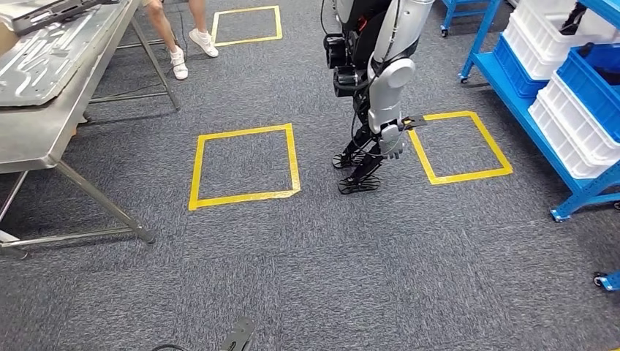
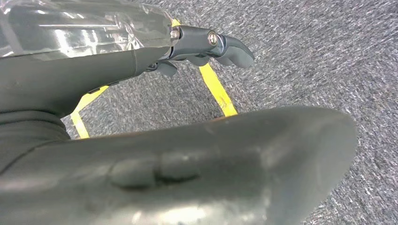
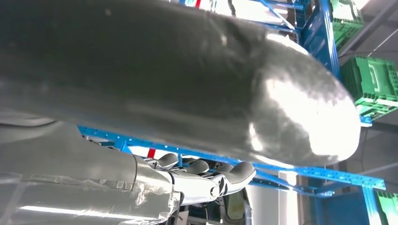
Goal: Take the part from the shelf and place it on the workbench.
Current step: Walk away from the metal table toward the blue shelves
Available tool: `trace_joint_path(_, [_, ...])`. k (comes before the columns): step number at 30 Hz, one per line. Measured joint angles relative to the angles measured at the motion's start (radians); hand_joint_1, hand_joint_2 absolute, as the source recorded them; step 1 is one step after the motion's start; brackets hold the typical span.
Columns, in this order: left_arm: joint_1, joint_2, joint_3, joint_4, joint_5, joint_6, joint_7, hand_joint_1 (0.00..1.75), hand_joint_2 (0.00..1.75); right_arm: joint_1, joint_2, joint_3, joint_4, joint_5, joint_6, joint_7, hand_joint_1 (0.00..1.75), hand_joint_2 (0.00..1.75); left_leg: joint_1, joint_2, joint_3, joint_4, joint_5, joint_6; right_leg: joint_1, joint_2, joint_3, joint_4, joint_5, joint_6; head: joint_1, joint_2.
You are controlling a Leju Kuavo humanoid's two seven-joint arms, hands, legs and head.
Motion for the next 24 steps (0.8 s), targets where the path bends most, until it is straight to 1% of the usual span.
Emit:
trace_joint_path(1, [0.002,0.0,0.0,0.0,0.0,0.0,0.0,0.0,0.0,0.0,0.0,0.0,0.0,-0.002,0.0,0.0,0.0,0.0,0.0,-0.002,-0.022,0.043,-0.01,0.0,0.001,0.006,0.0,0.0,0.0,-0.001,0.0,0.0])
trace_joint_path(2, [0.003,0.0,0.0,0.0,0.0,0.0,0.0,0.0,0.0,0.0,0.0,0.0,0.0,-0.004,0.0,0.0,0.0,0.0,0.0,-0.004,-0.029,0.052,-0.001,0.002,0.003,0.012,0.001,0.0,0.0,-0.001,0.0,0.0])
trace_joint_path(3, [0.004,0.0,0.0,0.0,0.001,0.0,0.0,0.0,0.0,0.0,0.0,0.0,0.0,-0.006,0.0,-0.001,0.0,0.0,-0.001,-0.007,-0.018,0.023,0.027,0.006,0.004,0.02,0.003,0.0,-0.001,-0.001,0.0,0.0])
trace_joint_path(4, [0.004,0.0,0.0,0.0,0.001,0.001,-0.001,0.0,0.0,0.0,0.0,0.0,0.0,-0.008,0.0,-0.002,0.0,0.0,-0.002,-0.016,0.009,-0.04,0.068,0.013,0.005,0.028,0.005,0.0,-0.001,-0.001,0.0,0.0])
trace_joint_path(5, [0.004,0.001,0.0,0.0,0.001,0.001,-0.002,0.0,0.0,0.0,0.0,0.0,0.0,-0.01,0.0,-0.003,0.0,0.0,-0.003,-0.031,0.039,-0.111,0.103,0.022,0.006,0.035,0.006,0.001,-0.001,0.0,0.0,0.0])
trace_joint_path(6, [0.004,0.001,0.0,0.0,0.001,0.002,-0.003,0.0,0.0,0.0,0.0,0.0,0.0,-0.012,0.0,-0.004,0.0,0.0,-0.004,-0.045,0.063,-0.172,0.127,0.028,0.007,0.042,0.006,0.001,-0.002,0.002,0.001,0.0])
trace_joint_path(7, [0.004,0.002,0.0,0.0,0.001,0.003,-0.004,0.0,0.0,-0.001,0.0,0.0,0.0,-0.014,0.0,-0.005,0.0,0.0,-0.006,-0.056,0.077,-0.211,0.138,0.032,0.006,0.048,0.004,0.002,-0.001,0.006,0.001,0.0])
trace_joint_path(8, [0.005,0.002,0.0,0.0,0.001,0.003,-0.005,0.0,0.0,-0.001,0.0,0.0,0.0,-0.015,0.0,-0.006,0.0,0.0,-0.008,-0.06,0.081,-0.226,0.137,0.034,0.005,0.054,0.001,0.001,0.0,0.011,0.002,0.0])
trace_joint_path(10, [0.004,0.002,0.0,0.0,0.001,0.003,-0.006,0.0,0.0,-0.001,0.0,0.0,0.0,-0.018,0.0,-0.006,0.0,0.0,-0.008,-0.048,0.084,-0.237,0.141,0.038,0.001,0.063,-0.002,0.001,0.001,0.022,0.0,0.0])
trace_joint_path(11, [0.004,0.002,0.0,0.0,0.001,0.003,-0.006,0.0,0.0,0.0,0.0,0.0,-0.001,-0.019,0.0,-0.006,0.0,0.0,-0.005,-0.042,0.088,-0.245,0.145,0.042,0.001,0.059,-0.005,0.009,-0.006,0.026,0.001,0.0])
trace_joint_path(12, [0.003,0.001,0.0,0.0,0.001,0.003,-0.007,0.0,0.0,-0.001,0.0,0.0,-0.002,-0.02,0.0,-0.007,0.0,0.0,-0.002,-0.034,0.091,-0.253,0.15,0.047,0.001,0.048,-0.017,0.036,-0.024,0.029,0.003,0.0])
trace_joint_path(13, [0.003,0.001,0.0,0.0,0.001,0.003,-0.007,0.0,0.0,-0.001,-0.001,0.0,-0.002,-0.021,0.0,-0.007,0.0,0.0,0.0,-0.026,0.094,-0.259,0.153,0.05,0.001,0.033,-0.037,0.083,-0.052,0.032,0.006,0.0])
trace_joint_path(14, [0.004,0.001,0.0,0.0,0.001,0.003,-0.007,0.0,0.0,-0.002,-0.001,0.0,-0.002,-0.022,0.0,-0.007,0.0,0.0,0.0,-0.019,0.095,-0.261,0.153,0.053,0.001,0.019,-0.066,0.144,-0.085,0.035,0.009,0.0])
trace_joint_path(15, [0.005,0.001,0.0,0.0,0.001,0.003,-0.007,0.0,0.0,-0.001,-0.001,0.0,-0.002,-0.023,0.0,-0.007,0.0,0.0,-0.001,-0.01,0.094,-0.261,0.153,0.055,-0.001,0.011,-0.097,0.209,-0.114,0.039,0.011,0.0])
trace_joint_path(16, [0.006,0.001,0.0,0.0,0.001,0.003,-0.007,0.0,0.0,0.0,-0.001,0.0,-0.002,-0.024,0.0,-0.007,0.0,0.0,-0.001,-0.002,0.094,-0.26,0.152,0.055,-0.002,0.007,-0.118,0.255,-0.128,0.043,0.012,0.0])
trace_joint_path(17, [0.006,0.001,0.0,0.0,0.001,0.002,-0.007,0.0,0.0,0.001,-0.001,0.0,-0.002,-0.024,0.0,-0.007,0.0,0.0,-0.001,0.006,0.095,-0.259,0.151,0.054,-0.004,0.004,-0.124,0.268,-0.122,0.046,0.012,0.0])
trace_joint_path(18, [0.006,0.001,0.0,0.0,0.001,0.002,-0.007,0.0,0.0,0.002,-0.001,0.0,-0.002,-0.024,0.0,-0.007,0.0,0.0,0.0,0.013,0.095,-0.257,0.149,0.052,-0.005,0.0,-0.111,0.242,-0.099,0.049,0.012,0.0])
trace_joint_path(19, [0.005,0.001,0.0,0.0,0.001,0.001,-0.007,0.0,0.0,0.002,-0.001,0.0,-0.002,-0.024,0.0,-0.007,0.0,0.0,0.001,0.019,0.096,-0.253,0.145,0.049,-0.006,-0.007,-0.08,0.183,-0.063,0.05,0.012,0.0])
trace_joint_path(20, [0.005,0.0,0.0,0.0,0.001,0.001,-0.007,0.0,0.0,0.002,-0.001,0.0,-0.002,-0.024,0.0,-0.007,0.0,0.0,0.002,0.025,0.097,-0.249,0.141,0.045,-0.006,-0.021,-0.045,0.113,-0.034,0.05,0.013,0.0])
trace_joint_path(21, [0.004,0.0,0.0,0.0,0.001,0.001,-0.007,0.0,0.0,0.002,-0.001,0.0,-0.003,-0.024,0.0,-0.007,0.0,0.0,0.0,0.029,0.097,-0.242,0.136,0.039,-0.004,-0.033,-0.017,0.054,-0.014,0.048,0.013,0.0])
trace_joint_path(22, [0.004,0.0,0.0,0.0,0.001,0.001,-0.007,0.0,0.0,0.002,-0.001,0.0,-0.003,-0.024,0.0,-0.007,0.0,0.0,-0.002,0.033,0.097,-0.237,0.133,0.034,-0.002,-0.04,-0.001,0.018,-0.005,0.043,0.013,0.0])
trace_joint_path(23, [0.004,0.0,0.0,0.0,0.001,0.001,-0.007,0.0,0.0,0.002,-0.001,0.0,-0.003,-0.024,0.0,-0.007,0.0,0.0,-0.005,0.037,0.096,-0.234,0.13,0.029,0.0,-0.041,0.003,0.006,-0.007,0.037,0.012,0.0])
trace_joint_path(24, [0.004,0.0,0.0,0.0,0.001,0.0,-0.007,0.0,0.0,0.002,-0.001,0.0,-0.004,-0.024,0.0,-0.008,0.0,0.0,-0.007,0.041,0.097,-0.233,0.129,0.024,0.002,-0.033,0.001,0.005,-0.006,0.029,0.012,0.0])
